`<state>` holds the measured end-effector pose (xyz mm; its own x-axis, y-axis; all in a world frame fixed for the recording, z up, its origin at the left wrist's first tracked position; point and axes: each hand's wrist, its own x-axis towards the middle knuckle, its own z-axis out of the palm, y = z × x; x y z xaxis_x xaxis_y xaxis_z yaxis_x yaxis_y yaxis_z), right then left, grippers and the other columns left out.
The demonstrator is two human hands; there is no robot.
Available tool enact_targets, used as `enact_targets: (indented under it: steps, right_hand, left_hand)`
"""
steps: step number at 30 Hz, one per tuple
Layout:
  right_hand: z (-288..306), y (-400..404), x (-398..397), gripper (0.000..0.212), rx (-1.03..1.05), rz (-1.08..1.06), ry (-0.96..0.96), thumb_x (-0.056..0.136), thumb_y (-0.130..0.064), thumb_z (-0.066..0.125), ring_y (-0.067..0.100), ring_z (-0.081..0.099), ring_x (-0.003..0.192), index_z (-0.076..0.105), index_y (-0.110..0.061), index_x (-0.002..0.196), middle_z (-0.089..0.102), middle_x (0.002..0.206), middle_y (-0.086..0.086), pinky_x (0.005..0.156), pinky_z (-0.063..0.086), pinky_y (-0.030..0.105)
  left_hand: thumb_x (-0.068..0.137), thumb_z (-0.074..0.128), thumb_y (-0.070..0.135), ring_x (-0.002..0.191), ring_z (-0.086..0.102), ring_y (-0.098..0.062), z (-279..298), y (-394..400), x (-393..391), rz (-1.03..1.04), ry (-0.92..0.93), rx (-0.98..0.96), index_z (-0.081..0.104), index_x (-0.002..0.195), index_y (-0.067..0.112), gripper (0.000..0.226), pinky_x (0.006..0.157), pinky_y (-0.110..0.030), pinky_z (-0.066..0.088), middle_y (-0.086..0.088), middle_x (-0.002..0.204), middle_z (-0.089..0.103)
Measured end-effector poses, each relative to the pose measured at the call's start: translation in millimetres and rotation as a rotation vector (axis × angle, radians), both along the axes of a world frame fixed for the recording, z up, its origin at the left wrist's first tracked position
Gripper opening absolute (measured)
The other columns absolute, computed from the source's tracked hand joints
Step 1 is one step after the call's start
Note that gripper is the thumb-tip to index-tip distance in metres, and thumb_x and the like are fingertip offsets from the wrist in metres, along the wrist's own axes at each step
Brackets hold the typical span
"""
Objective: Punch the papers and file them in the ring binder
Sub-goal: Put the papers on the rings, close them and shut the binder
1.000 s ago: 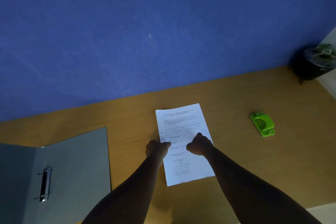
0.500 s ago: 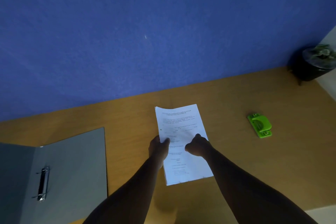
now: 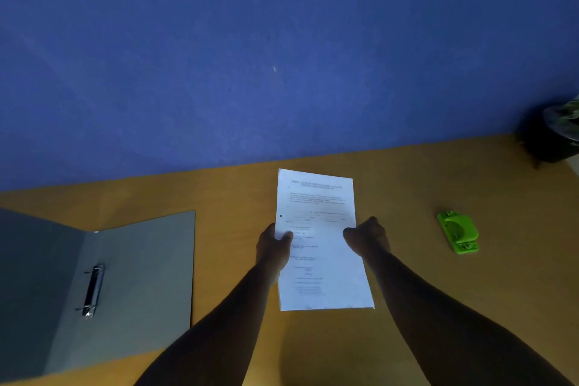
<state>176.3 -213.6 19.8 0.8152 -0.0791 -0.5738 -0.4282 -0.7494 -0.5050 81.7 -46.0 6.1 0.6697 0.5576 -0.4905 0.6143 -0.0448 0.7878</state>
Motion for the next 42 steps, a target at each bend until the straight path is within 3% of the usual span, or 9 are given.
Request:
enact_targets:
  steps: [6,9,11,14,22,28,33,36,42]
  right_hand:
    - [1.9,6.4,2.7,0.049,0.035,0.016,0.024,0.076,-0.017,0.058,0.023,0.057,0.083,0.043,-0.005,0.121,0.056,0.103,0.004,0.061,0.043,0.026]
    - [-0.2,13.5,0.6,0.044,0.069,0.049,0.057,0.074,-0.021,0.059,0.019,0.055,0.072,0.048,-0.007,0.114,0.059,0.097,0.004,0.049,0.036,0.022]
    - [-0.4,18.7,-3.7,0.04,0.09,0.072,0.071,0.074,-0.025,0.061,0.015,0.055,0.064,0.05,-0.008,0.109,0.059,0.086,0.001,0.045,0.036,0.02]
    - [-1.5,28.8,-10.7,0.038,0.147,0.091,0.093,0.079,-0.029,0.064,0.014,0.06,0.07,0.049,-0.006,0.106,0.061,0.084,0.001,0.048,0.04,0.022]
    - [-0.1,58.4,-24.6,0.031,0.267,0.122,0.081,0.082,-0.03,0.065,0.02,0.066,0.079,0.062,-0.011,0.107,0.068,0.093,0.004,0.054,0.046,0.024]
    - [-2.9,98.8,-43.9,0.028,0.354,0.113,0.093,0.084,-0.034,0.068,0.021,0.069,0.085,0.067,-0.017,0.107,0.071,0.097,0.0,0.06,0.051,0.027]
    - [-6.6,141.2,-64.7,0.024,0.424,0.059,0.133,0.084,-0.028,0.071,0.026,0.07,0.091,0.065,-0.016,0.103,0.071,0.1,0.003,0.085,0.059,0.044]
    - [-7.0,167.7,-76.1,0.024,0.456,0.03,0.164,0.085,-0.024,0.071,0.026,0.068,0.094,0.063,-0.014,0.105,0.069,0.103,0.004,0.087,0.058,0.044]
    - [-3.1,216.5,-96.5,0.023,0.546,0.037,0.22,0.084,-0.014,0.072,0.03,0.069,0.095,0.063,-0.014,0.105,0.07,0.106,0.008,0.088,0.056,0.05]
  left_hand:
    - [0.096,0.056,0.02,0.088,0.065,-0.011,13.5,18.1,-16.4,0.028,-0.019,0.001,0.061,0.116,0.021,0.021,0.064,-0.025,0.052,0.005,0.104,0.067]
    - [0.096,0.058,0.022,0.095,0.067,-0.018,17.8,31.9,-23.4,0.018,-0.013,0.017,0.062,0.119,0.018,0.024,0.082,-0.038,0.059,0.001,0.111,0.069]
    - [0.096,0.059,0.022,0.098,0.067,-0.021,18.9,40.3,-28.4,0.013,-0.006,0.007,0.062,0.123,0.017,0.028,0.085,-0.039,0.058,-0.001,0.114,0.069]
    - [0.098,0.057,0.021,0.098,0.067,-0.02,22.9,53.2,-36.0,0.016,-0.006,-0.016,0.06,0.125,0.016,0.027,0.071,-0.027,0.055,-0.002,0.115,0.068]
    - [0.098,0.058,0.022,0.101,0.066,-0.023,26.1,93.8,-51.3,0.01,0.003,-0.037,0.06,0.127,0.014,0.03,0.078,-0.031,0.053,-0.003,0.119,0.067]
    - [0.099,0.057,0.024,0.09,0.064,-0.015,30.3,145.0,-66.8,-0.038,0.013,-0.014,0.059,0.126,0.016,0.028,0.061,-0.02,0.047,0.002,0.112,0.065]
    - [0.099,0.058,0.022,0.091,0.063,-0.016,29.7,195.5,-83.6,-0.06,0.014,-0.007,0.061,0.126,0.013,0.029,0.066,-0.022,0.048,-0.001,0.116,0.066]
    - [0.098,0.059,0.019,0.095,0.063,-0.018,29.8,224.6,-93.5,-0.052,0.008,-0.013,0.062,0.127,0.01,0.03,0.077,-0.027,0.048,-0.006,0.121,0.067]
    - [0.097,0.06,0.018,0.095,0.064,-0.018,25.5,275.5,-116.4,-0.01,0.009,-0.039,0.064,0.125,0.01,0.029,0.076,-0.026,0.048,-0.005,0.121,0.068]
